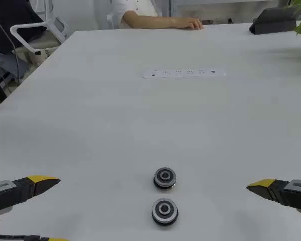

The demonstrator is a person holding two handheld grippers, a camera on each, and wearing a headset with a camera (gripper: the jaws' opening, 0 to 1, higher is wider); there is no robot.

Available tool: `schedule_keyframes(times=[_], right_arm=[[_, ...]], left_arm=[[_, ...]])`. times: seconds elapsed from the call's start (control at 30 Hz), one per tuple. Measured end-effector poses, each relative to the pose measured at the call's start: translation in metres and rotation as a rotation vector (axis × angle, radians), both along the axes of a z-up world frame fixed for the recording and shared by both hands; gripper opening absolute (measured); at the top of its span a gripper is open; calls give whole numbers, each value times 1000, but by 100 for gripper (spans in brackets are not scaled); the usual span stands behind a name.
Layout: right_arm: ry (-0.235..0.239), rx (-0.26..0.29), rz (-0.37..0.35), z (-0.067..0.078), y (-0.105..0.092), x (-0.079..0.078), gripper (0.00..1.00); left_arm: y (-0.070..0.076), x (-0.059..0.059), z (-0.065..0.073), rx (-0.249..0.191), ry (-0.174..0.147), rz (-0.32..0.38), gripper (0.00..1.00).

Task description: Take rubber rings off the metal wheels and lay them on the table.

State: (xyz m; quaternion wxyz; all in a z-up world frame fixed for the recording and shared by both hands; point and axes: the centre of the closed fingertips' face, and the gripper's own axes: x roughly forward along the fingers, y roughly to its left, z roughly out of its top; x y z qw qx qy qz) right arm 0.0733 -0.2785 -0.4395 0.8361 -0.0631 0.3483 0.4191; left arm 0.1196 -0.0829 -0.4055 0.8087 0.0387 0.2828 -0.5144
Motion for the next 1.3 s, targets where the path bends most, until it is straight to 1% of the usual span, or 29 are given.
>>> schedule_keyframes(times=[0.17, 0.23, 0.27, 0.33, 0.97, 1.3], right_arm=[[-1, -1, -1, 0, -1, 0, 99], [2, -5, 3, 0, -1, 0, 95], [3, -7, 3, -1, -1, 0, 94], [5, -6, -1, -1, -1, 0, 95], [-1, 0, -7, 0, -1, 2, 95], [1, 1, -7, 0, -2, 1, 95]], left_arm=[[0, 0, 0, -1, 1, 1, 90], [0, 0, 0, -1, 1, 2, 90], [0, 0, 0, -1, 2, 2, 90], [0, 0, 0, -1, 3, 1, 90], [0, 0, -1, 2, 5, -2, 90], [0, 1, 0, 3, 1, -1, 90]])
